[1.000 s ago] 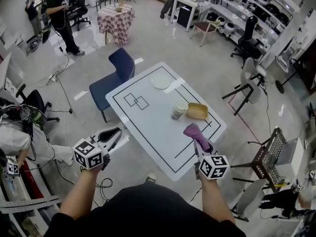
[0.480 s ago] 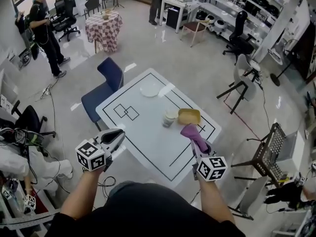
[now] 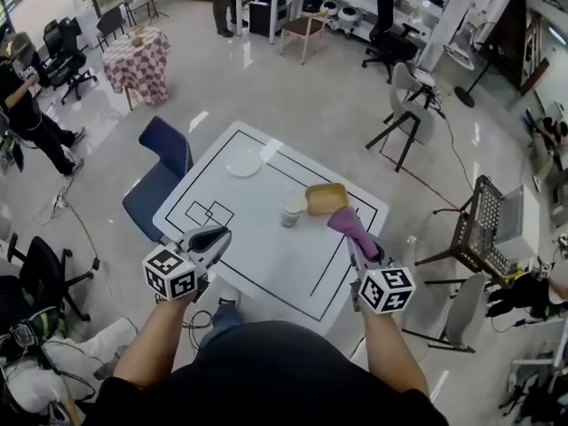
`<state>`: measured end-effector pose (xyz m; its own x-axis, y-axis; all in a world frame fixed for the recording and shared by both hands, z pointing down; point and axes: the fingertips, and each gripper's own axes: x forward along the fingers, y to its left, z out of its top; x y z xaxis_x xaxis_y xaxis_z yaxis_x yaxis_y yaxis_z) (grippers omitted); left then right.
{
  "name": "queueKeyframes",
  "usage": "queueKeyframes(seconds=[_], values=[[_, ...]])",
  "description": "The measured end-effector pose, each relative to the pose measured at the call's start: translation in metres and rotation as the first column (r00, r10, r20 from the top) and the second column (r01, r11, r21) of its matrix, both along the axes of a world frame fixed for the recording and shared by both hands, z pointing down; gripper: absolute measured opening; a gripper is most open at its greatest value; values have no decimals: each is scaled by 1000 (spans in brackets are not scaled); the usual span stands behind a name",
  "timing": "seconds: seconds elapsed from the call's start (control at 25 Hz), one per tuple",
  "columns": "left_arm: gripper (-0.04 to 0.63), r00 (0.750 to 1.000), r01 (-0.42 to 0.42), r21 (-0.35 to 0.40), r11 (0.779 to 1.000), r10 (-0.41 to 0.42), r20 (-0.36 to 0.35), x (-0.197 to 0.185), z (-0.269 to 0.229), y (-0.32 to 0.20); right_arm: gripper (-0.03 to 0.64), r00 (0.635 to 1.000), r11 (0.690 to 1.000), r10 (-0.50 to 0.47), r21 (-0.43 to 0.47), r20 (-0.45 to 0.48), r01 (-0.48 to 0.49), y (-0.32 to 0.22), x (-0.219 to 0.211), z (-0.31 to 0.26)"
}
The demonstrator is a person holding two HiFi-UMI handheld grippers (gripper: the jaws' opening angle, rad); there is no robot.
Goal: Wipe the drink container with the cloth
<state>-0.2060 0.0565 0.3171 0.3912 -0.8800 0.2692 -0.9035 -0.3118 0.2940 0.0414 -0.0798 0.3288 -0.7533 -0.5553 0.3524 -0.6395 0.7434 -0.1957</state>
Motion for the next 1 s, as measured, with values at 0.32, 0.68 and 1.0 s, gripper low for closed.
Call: queueKeyframes(seconds=[0.32, 0.68, 1.0], values=[[55, 987, -159, 1, 987, 159, -16, -49, 3, -52, 82, 991, 991, 131, -3, -10, -131, -5, -42, -2], [57, 956, -292, 0, 957, 292, -18, -88, 3, -79, 81, 966, 966, 259, -8, -20, -259, 1, -70, -2], [56, 919, -393, 8, 920, 393, -31, -115, 4, -87, 81, 936, 937, 349, -5, -32, -350, 19, -97, -3]])
